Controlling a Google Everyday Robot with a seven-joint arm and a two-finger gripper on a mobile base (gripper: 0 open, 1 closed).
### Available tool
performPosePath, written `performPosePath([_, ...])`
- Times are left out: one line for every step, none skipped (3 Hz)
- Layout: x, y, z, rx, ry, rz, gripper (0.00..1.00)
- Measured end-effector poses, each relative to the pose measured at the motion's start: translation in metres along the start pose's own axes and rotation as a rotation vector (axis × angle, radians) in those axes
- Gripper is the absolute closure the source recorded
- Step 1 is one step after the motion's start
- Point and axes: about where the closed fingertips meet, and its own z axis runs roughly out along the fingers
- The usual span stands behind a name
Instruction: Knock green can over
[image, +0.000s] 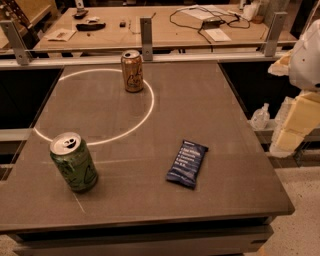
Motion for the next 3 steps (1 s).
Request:
performPosePath([0.0,0.0,0.0,0.0,0.0,0.0,0.0])
performPosePath([0.004,-0.003,-0.003,0.003,-0.048,0.025,0.0])
performPosePath([0.022,-0.008,0.004,-0.006,-0.148,0.155,0.0])
